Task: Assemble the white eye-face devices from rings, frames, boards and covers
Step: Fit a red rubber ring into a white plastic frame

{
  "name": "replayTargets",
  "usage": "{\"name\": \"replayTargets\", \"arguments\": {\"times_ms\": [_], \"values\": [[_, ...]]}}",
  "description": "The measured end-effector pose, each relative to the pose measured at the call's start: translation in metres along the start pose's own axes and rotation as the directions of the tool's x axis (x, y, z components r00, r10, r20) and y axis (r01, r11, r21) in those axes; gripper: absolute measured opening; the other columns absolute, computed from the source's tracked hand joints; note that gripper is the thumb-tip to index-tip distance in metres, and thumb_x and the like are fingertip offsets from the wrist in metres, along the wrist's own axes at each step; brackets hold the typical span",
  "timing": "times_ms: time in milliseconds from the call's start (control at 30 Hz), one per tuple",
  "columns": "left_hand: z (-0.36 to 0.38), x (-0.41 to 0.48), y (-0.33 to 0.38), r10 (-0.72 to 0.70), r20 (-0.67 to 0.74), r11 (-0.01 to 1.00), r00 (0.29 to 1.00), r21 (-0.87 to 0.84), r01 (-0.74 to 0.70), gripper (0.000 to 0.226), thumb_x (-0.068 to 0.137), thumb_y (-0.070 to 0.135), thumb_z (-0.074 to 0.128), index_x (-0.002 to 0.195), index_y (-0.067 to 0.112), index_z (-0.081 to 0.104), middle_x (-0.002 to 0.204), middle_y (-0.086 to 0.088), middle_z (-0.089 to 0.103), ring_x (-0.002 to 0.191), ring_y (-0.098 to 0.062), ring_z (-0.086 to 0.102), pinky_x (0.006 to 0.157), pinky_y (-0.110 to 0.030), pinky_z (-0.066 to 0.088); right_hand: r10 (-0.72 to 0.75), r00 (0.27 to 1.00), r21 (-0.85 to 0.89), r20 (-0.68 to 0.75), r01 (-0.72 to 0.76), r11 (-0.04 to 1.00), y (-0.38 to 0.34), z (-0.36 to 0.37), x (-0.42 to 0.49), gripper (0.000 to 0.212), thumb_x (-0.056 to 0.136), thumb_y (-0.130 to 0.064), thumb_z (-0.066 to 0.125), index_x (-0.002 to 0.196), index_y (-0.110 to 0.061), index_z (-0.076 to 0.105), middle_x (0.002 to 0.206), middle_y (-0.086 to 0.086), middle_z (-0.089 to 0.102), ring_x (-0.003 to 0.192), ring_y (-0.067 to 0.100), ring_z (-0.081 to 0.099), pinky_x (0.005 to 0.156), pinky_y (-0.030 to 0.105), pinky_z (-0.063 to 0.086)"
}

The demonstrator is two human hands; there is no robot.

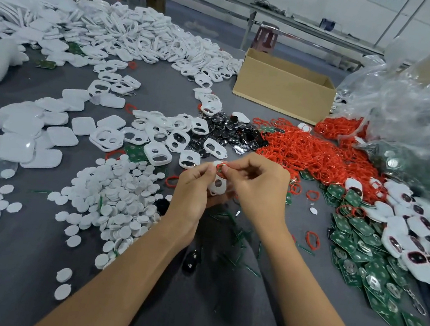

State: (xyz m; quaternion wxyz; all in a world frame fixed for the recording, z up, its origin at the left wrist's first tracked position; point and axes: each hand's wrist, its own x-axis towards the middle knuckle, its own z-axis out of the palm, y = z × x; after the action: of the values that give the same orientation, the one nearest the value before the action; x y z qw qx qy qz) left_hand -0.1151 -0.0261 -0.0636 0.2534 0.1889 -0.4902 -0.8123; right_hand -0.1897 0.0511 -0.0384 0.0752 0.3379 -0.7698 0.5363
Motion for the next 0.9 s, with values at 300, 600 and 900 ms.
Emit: {"name": "replayTargets", "arguments": {"times_ms": [300,600,900], "values": [[-0.0001,-0.0006,0.0003,0.007,0.01,1.0,1.0,-0.012,-0.007,0.05,0.103,0.012,0.041,0.07,0.021,0.077,0.075,0.004,0.074,0.066,-0.003,0.069,0.056,-0.019,0.054,-0.064,0.997,-0.067,0.031,0.066,0.996,0.0024,0.0009,0.0007,0.008,0.073,0.002,0.076,0.069,-0.004,0.073,0.061,0.004,0.065,0.055,0.003,0.054,0.052,0.009,0.038],[-0.0001,0.0002,0.0015,-0.015,-0.035,1.0,0.999,0.005,0.015,0.027,0.101,0.011,0.047,0.093,0.01,0.072,0.096,-0.012,0.072,0.079,-0.013,0.069,0.062,-0.028,0.058,-0.075,0.996,-0.063,0.055,0.079,0.995,0.0061,0.002,0.0011,0.014,0.074,0.004,0.073,0.066,-0.005,0.068,0.06,-0.014,0.055,0.055,-0.003,0.053,0.053,0.009,0.038],[0.0,-0.0013,0.005,-0.007,-0.034,0.999,0.999,-0.045,0.006,0.021,0.098,0.007,0.049,0.096,0.004,0.07,0.092,-0.014,0.067,0.078,-0.019,0.064,0.055,-0.028,0.057,-0.144,0.988,0.024,0.047,0.143,0.989,0.0087,0.0017,-0.0026,0.015,0.074,0.01,0.072,0.066,-0.001,0.065,0.067,-0.006,0.056,0.061,0.008,0.053,0.057,0.014,0.041]]}}
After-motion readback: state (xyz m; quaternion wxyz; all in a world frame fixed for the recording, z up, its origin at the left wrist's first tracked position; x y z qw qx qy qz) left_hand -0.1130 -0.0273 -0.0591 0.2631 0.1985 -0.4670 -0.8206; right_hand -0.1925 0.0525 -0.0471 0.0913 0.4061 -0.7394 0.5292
